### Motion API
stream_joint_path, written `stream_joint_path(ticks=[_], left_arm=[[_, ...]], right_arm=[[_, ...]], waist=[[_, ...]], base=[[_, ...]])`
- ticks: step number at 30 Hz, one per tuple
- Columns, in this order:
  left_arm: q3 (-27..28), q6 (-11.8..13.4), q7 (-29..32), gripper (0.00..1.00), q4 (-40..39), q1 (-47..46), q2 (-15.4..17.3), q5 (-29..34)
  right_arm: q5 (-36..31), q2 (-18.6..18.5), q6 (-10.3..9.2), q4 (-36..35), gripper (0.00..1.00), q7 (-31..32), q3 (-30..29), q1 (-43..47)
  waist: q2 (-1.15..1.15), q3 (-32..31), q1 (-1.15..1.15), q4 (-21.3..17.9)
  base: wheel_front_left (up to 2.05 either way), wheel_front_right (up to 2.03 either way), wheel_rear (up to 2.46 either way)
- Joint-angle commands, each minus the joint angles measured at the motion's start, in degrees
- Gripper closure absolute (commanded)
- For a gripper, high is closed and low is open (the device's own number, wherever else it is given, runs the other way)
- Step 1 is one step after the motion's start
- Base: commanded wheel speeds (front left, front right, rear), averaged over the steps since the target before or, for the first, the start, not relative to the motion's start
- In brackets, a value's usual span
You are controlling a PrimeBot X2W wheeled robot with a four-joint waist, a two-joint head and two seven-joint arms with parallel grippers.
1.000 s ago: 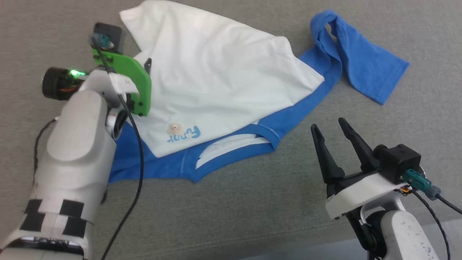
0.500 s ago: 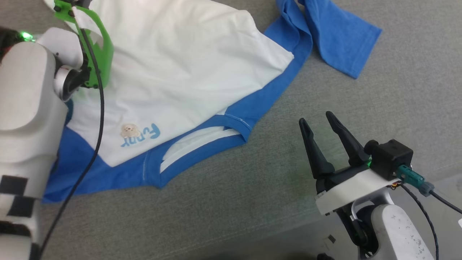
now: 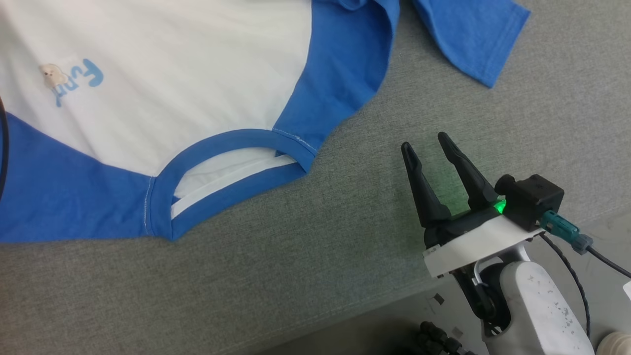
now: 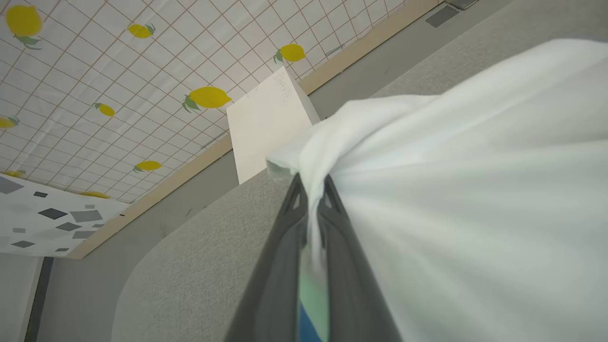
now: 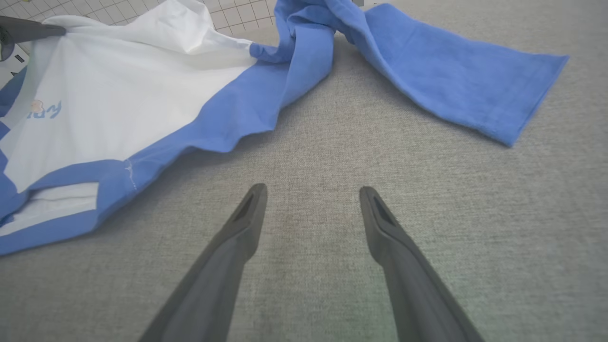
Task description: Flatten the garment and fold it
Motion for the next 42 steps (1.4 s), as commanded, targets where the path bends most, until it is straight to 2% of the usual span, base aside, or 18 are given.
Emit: stream_joint_path(ticks=[1,2,3,4,5,9,14,20,24,30,34,38,42], left_arm=[[-0.04,1.16,-0.52,1.00,1.17,-0.37,0.13,0.43],[0.26,1.66,-0.83,1.00,1.91,-0.24,-0.25,0.06],[0.87,2.16,-1.21,0.95,2.68,0.06,-0.98,-0.95],[1.62,2.71,-1.71,0.40,3.59,0.70,-2.03,-2.38],[1.97,2.99,-2.33,0.00,4.27,1.46,-2.86,-3.34],[4.25,4.39,-6.14,0.00,5.38,4.84,-5.55,-7.37],[9.56,9.43,-16.78,0.00,3.37,11.75,-9.54,-12.30],[14.42,14.11,-30.57,0.00,-3.97,24.43,-17.86,-18.22],[14.35,16.31,-35.58,0.00,-8.98,32.85,-23.00,-19.90],[11.92,19.23,-36.13,0.00,-12.30,42.29,-27.76,-20.80],[11.14,21.86,-34.62,0.00,-12.12,46.54,-28.45,-20.72],[11.03,22.70,-31.80,0.00,-11.67,49.97,-28.39,-22.26],[11.20,22.00,-29.18,0.00,-10.58,51.49,-28.34,-24.50]], right_arm=[[0.49,0.10,-0.10,0.22,0.00,-0.54,0.20,-1.05],[0.50,0.10,-0.10,0.27,0.00,-0.56,0.21,-1.18],[0.51,0.10,-0.10,0.30,0.00,-0.58,0.20,-1.31],[0.51,0.10,-0.10,0.33,0.00,-0.60,0.13,-1.44],[0.45,0.10,-0.10,0.32,0.00,-0.61,-0.02,-1.53],[-0.20,0.10,-0.10,0.34,0.00,-0.31,-0.73,-1.55],[-1.84,0.10,-0.10,-0.39,0.00,0.76,-2.64,-0.73],[-4.63,0.10,-0.10,-2.44,0.00,3.71,-6.52,2.07],[-5.71,0.10,-0.10,-4.40,0.00,6.13,-7.85,4.04],[-6.46,0.10,-0.10,-6.79,0.00,9.16,-8.19,6.36],[-6.31,0.10,-0.10,-7.71,0.00,10.36,-8.07,7.74],[-6.12,0.10,-0.10,-8.34,0.00,11.11,-8.02,8.74],[-6.00,0.10,-0.10,-8.57,0.00,11.47,-8.29,9.42]], waist=[[0.00,0.64,-0.01,-0.27],[0.00,0.75,-0.01,-0.19],[0.00,0.82,-0.01,-0.08],[0.00,0.83,-0.01,0.15],[0.00,0.75,-0.01,0.54],[0.00,-0.55,-0.01,2.34],[0.00,-3.98,-0.01,5.65],[0.00,-10.10,-0.01,11.85],[0.00,-13.69,-0.01,15.31],[0.00,-17.35,-0.01,18.12],[0.00,-18.74,-0.01,18.39],[0.00,-19.38,-0.01,18.28],[0.00,-19.68,-0.01,17.99]], base=[[0.00,0.00,0.00],[0.00,0.00,0.00],[0.00,0.00,0.00],[0.00,0.00,0.00],[0.00,0.00,0.00],[0.00,0.00,0.00],[0.00,0.00,0.00],[0.00,0.00,0.00],[0.00,0.00,0.00],[0.00,0.00,0.00],[0.00,0.00,0.00],[0.00,0.00,0.00],[0.00,0.00,0.00]])
